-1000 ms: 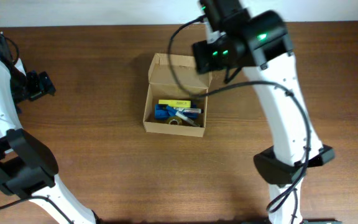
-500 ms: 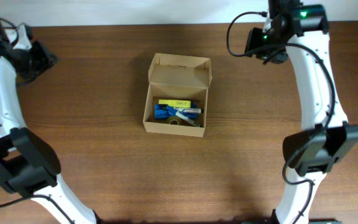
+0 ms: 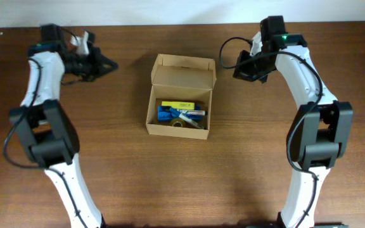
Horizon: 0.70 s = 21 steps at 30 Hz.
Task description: Pack container
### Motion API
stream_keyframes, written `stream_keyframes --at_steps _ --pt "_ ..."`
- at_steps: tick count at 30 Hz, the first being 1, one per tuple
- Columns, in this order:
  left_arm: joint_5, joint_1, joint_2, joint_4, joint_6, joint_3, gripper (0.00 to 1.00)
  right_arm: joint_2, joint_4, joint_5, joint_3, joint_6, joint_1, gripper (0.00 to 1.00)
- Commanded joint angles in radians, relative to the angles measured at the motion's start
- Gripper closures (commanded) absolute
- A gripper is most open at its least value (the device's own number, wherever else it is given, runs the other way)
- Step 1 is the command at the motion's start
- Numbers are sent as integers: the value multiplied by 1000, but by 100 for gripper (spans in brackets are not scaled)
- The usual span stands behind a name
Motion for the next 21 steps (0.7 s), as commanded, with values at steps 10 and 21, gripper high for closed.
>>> stream_keyframes --at_steps 10,21 --pt "140 -79 108 0 -21 -8 98 156 71 -201 -8 11 30 96" --pt "76 -131 111 3 -26 -8 99 157 212 -253 -8 8 94 96"
